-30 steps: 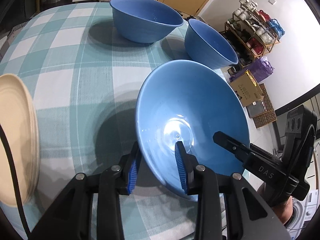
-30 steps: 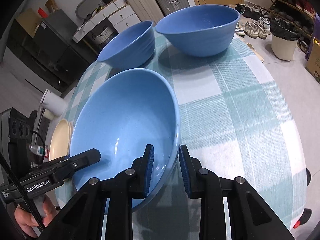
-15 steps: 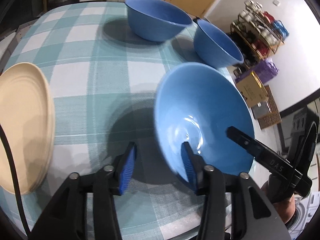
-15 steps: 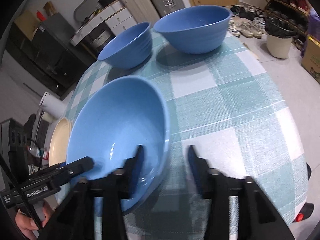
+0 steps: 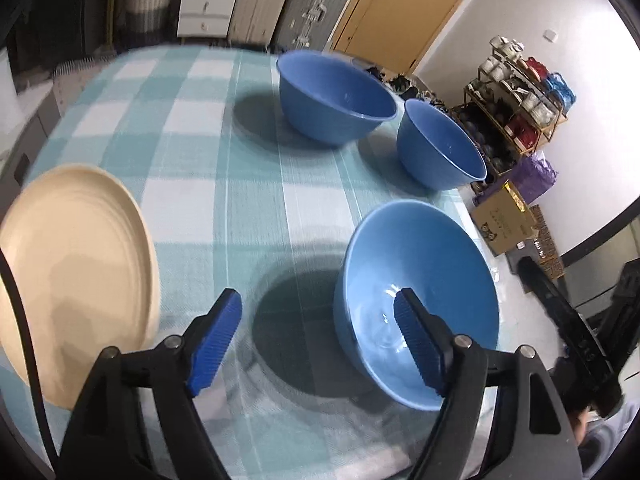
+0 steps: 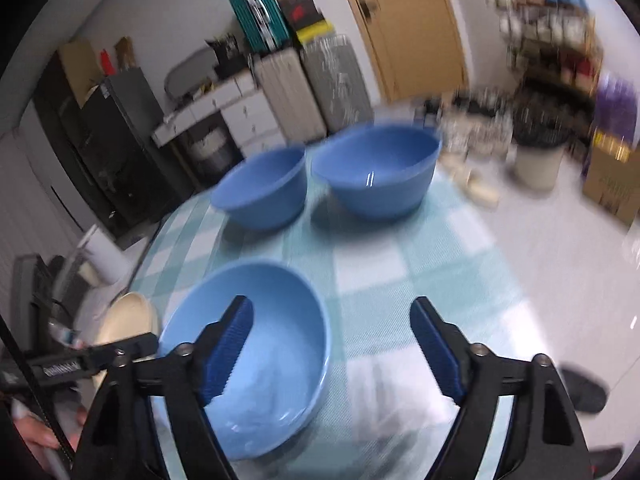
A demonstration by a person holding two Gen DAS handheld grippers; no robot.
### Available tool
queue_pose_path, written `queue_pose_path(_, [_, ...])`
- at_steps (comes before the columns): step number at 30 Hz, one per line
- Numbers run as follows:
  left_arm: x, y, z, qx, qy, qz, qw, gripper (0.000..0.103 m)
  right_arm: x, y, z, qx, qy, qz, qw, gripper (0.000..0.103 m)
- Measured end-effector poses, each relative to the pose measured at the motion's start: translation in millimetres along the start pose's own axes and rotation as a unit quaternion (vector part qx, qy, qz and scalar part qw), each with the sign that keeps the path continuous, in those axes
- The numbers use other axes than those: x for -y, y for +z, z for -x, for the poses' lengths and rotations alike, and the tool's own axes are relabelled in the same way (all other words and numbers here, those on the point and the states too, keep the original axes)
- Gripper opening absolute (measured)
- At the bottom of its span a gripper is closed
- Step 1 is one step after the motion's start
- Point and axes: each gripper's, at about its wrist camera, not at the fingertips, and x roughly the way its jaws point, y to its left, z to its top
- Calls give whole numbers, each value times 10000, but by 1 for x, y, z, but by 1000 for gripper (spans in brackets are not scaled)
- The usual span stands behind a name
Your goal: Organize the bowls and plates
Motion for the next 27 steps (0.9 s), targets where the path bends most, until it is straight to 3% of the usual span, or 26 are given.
queue_pose_path(2, [1, 3, 0, 66, 225, -123, 9996, 79, -6, 0, 9, 290, 10, 252, 9993, 84])
queue_pose_path(5, [-2, 6, 1, 120, 276, -55, 9995, 79, -11, 2, 17, 479, 155, 373, 9980, 86])
queue_pose_path(9, [-5, 10, 6, 273, 385, -27, 9989, 79, -17, 6, 27, 736, 93, 438, 9963, 99])
queue_pose_path(14, [-8, 20, 10, 347, 608, -139, 9974, 79, -24, 11, 44, 1104, 132, 583, 9921, 100])
queue_pose_path(20, [-30, 47, 1, 104, 491, 158, 9986, 79, -32, 21, 54, 1189, 720, 277, 9899, 102])
queue_pose_path(23, [-29, 65, 2, 194, 707, 80, 9973, 79, -43, 23, 57, 1282, 866, 373, 9873, 102])
queue_pose_path(27, [-25, 94, -3, 218, 726, 53, 9971, 79, -52, 27, 61, 1454, 1207, 438, 9810, 102])
